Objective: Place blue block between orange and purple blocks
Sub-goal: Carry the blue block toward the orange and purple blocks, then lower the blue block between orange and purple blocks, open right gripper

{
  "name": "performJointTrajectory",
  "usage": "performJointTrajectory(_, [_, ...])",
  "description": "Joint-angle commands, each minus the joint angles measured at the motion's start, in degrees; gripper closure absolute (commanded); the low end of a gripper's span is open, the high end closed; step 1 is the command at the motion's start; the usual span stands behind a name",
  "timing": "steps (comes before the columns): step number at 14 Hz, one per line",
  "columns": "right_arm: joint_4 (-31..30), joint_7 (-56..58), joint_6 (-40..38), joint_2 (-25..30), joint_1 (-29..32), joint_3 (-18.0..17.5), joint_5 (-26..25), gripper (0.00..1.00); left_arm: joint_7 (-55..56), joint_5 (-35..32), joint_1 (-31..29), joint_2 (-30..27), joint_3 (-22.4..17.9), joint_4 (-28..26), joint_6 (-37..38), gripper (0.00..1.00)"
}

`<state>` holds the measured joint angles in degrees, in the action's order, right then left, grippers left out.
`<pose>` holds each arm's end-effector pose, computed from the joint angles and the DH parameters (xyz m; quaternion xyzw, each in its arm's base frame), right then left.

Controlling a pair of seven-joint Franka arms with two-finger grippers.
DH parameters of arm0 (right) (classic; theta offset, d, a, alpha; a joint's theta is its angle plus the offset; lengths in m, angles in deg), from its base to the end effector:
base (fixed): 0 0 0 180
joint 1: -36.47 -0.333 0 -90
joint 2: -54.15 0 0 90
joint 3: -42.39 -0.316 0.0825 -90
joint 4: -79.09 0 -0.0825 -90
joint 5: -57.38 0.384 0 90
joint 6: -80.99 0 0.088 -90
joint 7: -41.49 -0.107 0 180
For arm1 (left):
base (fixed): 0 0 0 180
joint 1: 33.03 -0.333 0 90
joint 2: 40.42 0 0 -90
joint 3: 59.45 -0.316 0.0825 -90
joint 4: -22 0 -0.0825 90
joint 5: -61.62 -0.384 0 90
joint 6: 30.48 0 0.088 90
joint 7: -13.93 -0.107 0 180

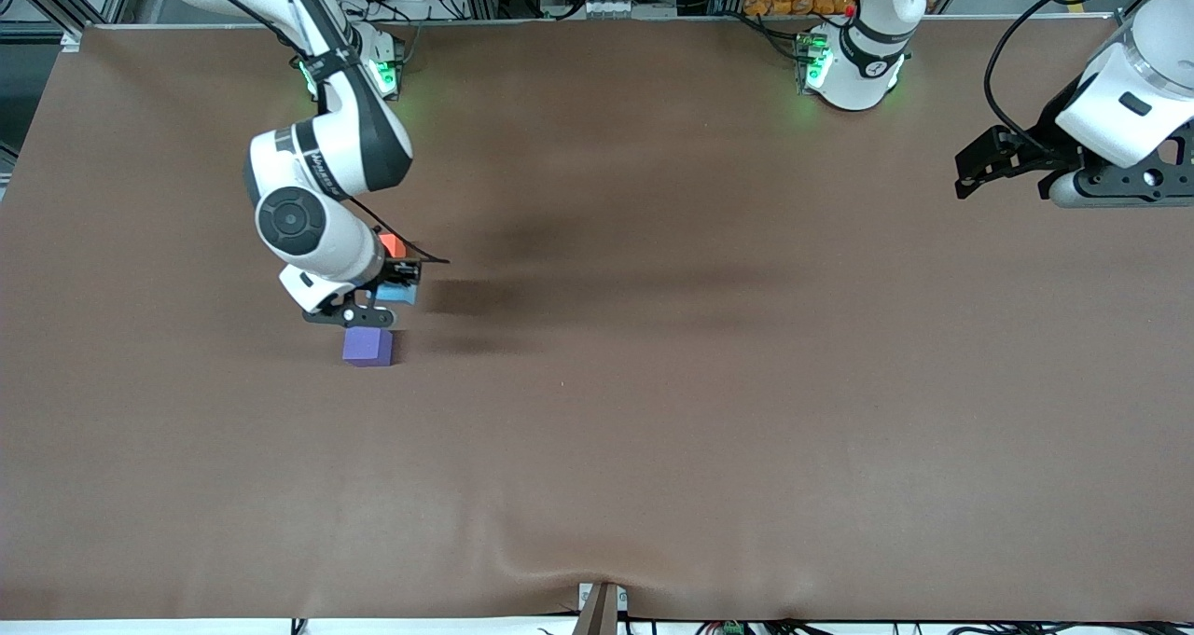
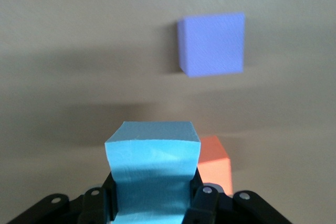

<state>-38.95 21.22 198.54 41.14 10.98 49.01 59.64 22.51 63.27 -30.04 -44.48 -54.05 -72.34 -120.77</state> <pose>0.5250 0.1828 0.3086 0.9929 -0.0233 -0.1110 0.0360 0.5260 -0.0825 0.6275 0.9999 0.0018 -0.0017 0.0109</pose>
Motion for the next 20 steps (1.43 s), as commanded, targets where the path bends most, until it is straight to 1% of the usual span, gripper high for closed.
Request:
performJointTrajectory(1, [-6.9,5.2,1.8,4.8,3.3,-0.9,0.8,0.73,-0.3,0.6,-0.4,-0.1,0.1,1.0,-2.1,0.0])
performJointTrajectory(4, [-9.8,8.6,7.3,4.2,5.3,-0.9,0.8,0.73,-0.1,0.7,-0.5,-0.4,0.3,0.7,-2.4,0.0])
performJointTrajectory(8, [-9.9,12.2,12.1,1.9,6.5,-0.9,0.7,0.73,-0.3,0.7,-1.1,-0.4,0.1,0.2,-2.2,0.0])
performJointTrajectory(14, [-12.2,12.3,18.9,-1.4,6.0,-0.9,0.6,0.73,-0.3,0.5,-1.1,-0.2,0.3,-0.7,-2.2,0.0])
performJointTrajectory(18, [-12.2,12.3,21.5,-3.0,6.1,-0.9,0.6,0.73,-0.3,0.5,-1.1,-0.2,0.3,-0.9,-2.2,0.0])
performJointTrajectory(20, [-12.2,12.3,23.5,-4.2,6.1,-0.9,0.6,0.7,-0.5,0.5,-1.1,-0.2,0.1,-1.0,-2.2,0.0])
